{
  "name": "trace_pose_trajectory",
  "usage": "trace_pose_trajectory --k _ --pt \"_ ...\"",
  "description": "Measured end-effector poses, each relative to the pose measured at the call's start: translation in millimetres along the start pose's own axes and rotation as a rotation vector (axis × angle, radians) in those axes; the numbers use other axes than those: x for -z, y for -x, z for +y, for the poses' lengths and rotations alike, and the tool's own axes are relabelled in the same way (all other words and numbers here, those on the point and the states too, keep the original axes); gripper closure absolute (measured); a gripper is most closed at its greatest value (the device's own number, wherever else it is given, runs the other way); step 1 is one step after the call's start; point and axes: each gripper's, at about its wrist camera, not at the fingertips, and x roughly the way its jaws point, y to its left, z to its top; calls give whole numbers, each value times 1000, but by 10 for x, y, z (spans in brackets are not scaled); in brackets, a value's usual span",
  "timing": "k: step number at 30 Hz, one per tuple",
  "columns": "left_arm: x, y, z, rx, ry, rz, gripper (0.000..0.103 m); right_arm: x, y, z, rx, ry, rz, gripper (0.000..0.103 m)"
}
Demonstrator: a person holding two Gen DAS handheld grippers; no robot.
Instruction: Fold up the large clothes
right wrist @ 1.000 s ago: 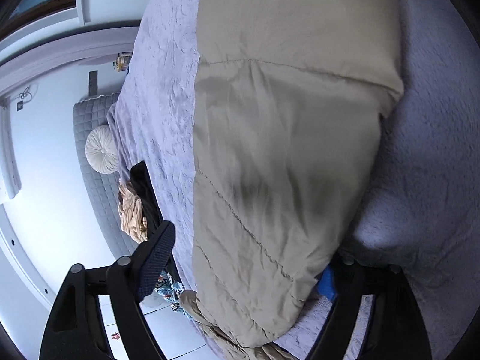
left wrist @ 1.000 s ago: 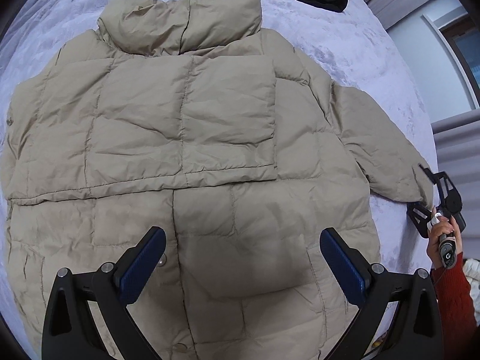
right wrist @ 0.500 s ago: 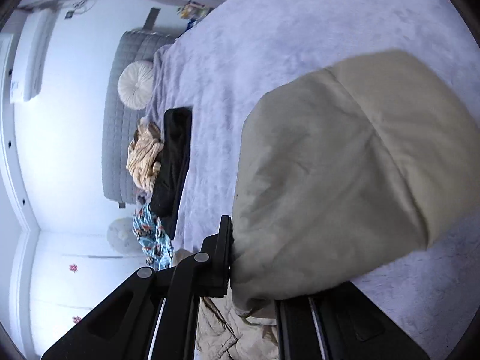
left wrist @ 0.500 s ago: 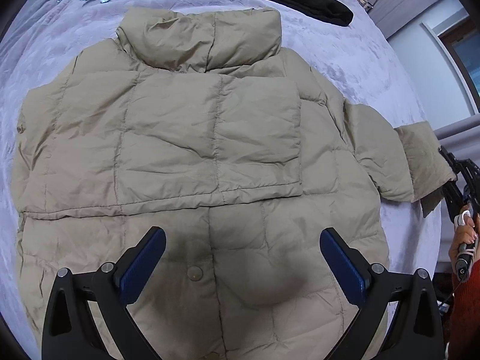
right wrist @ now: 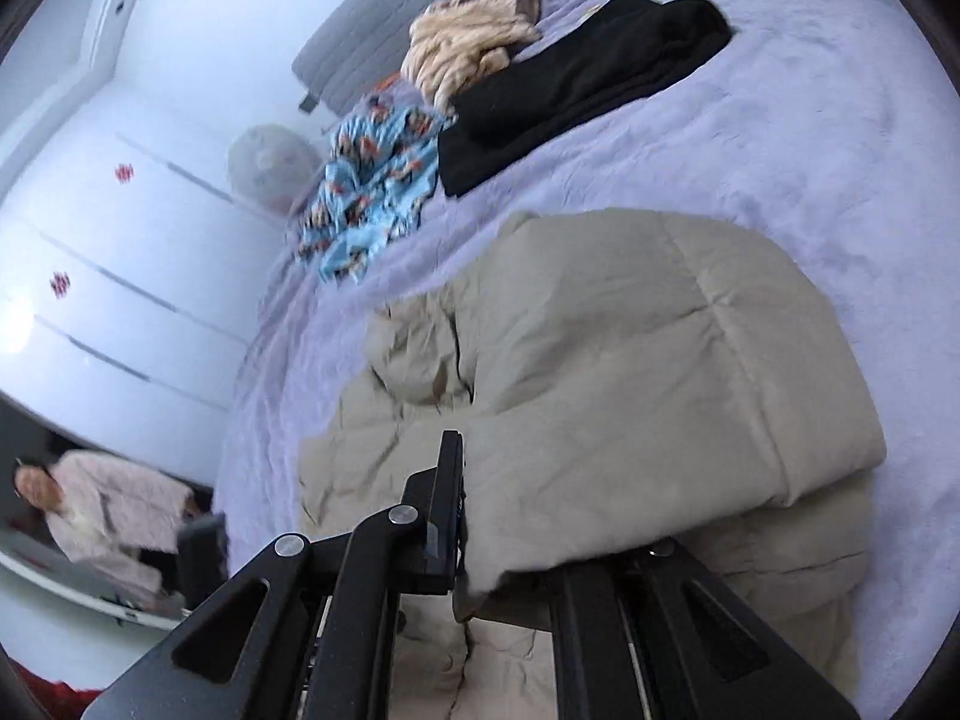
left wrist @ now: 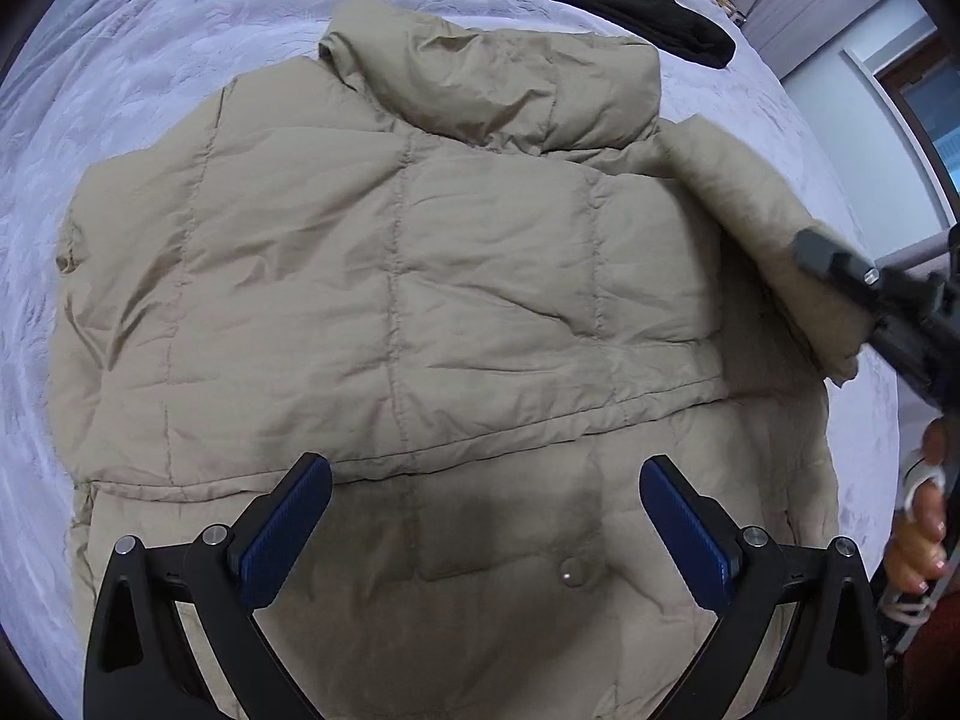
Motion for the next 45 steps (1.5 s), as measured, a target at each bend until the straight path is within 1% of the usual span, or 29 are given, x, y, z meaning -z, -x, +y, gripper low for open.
trace_pose_trajectory --k 2,4,5,7,8,10,11,12,13,15,16,20,22,23,24,25,26,27,29,33,34,36,37,38,39,40,41,42,45 --pt "20 -14 118 4 8 -7 0 219 -353 113 58 25 73 94" --pt "37 -25 223 5 14 -14 0 333 -602 86 103 26 116 94" --pt "41 -30 264 8 15 -17 0 397 -710 74 132 16 138 91" --pt "52 -34 333 14 16 -20 0 469 -748 -60 162 -18 147 91" --pt "60 -36 361 17 14 -21 0 484 -738 -80 162 -43 147 87" --pt "71 -15 408 21 9 -23 0 452 -688 -81 153 -83 150 70" --pt "72 -1 423 26 8 -26 0 443 -631 -54 151 -90 150 46" --pt "70 12 450 32 8 -28 0 441 -560 -16 153 -87 137 29" --pt "69 27 476 36 10 -30 0 448 -447 27 162 -79 112 29" --pt "63 47 521 48 21 -34 0 453 -281 50 180 -89 78 29" --pt "63 58 564 53 26 -36 0 467 -168 6 189 -119 46 29" --pt "62 115 697 63 28 -45 0 428 50 -414 162 -339 -41 29" --pt "72 132 730 63 24 -47 0 382 77 -616 116 -451 -93 30" --pt "57 142 756 65 23 -47 0 357 69 -661 101 -481 -111 39" --pt "45 148 778 65 21 -48 0 322 55 -680 87 -500 -122 59" --pt "44 177 809 65 22 -53 0 281 21 -653 78 -500 -127 70" --pt "46 211 835 67 25 -64 0 232 -8 -576 70 -477 -134 84" --pt "39 240 838 70 32 -76 0 187 -24 -467 70 -435 -137 87" --pt "14 315 942 81 50 -98 0 102 -87 -157 85 -309 -130 88" --pt "-53 374 1138 82 84 -116 0 66 -369 669 112 17 -87 88" --pt "-77 388 1157 82 93 -121 0 100 -473 836 113 79 -69 88" --pt "-96 442 1276 93 106 -141 0 196 -700 1067 113 155 -20 88" --pt "-94 499 1365 102 119 -162 0 239 -796 1117 109 167 10 86" --pt "-106 540 1438 116 135 -178 0 312 -946 1154 113 172 62 83" --pt "-118 584 1518 136 152 -190 0 378 -1082 1162 122 176 121 72" --pt "-135 624 1606 161 172 -199 0 467 -1191 1157 128 182 182 60" --pt "-158 653 1683 188 189 -207 0 555 -1261 1155 142 192 220 34" --pt "-179 678 1736 214 199 -212 0 642 -1270 1150 153 208 234 24" --pt "-253 683 1754 299 196 -205 0 797 -1080 1091 157 212 227 24"
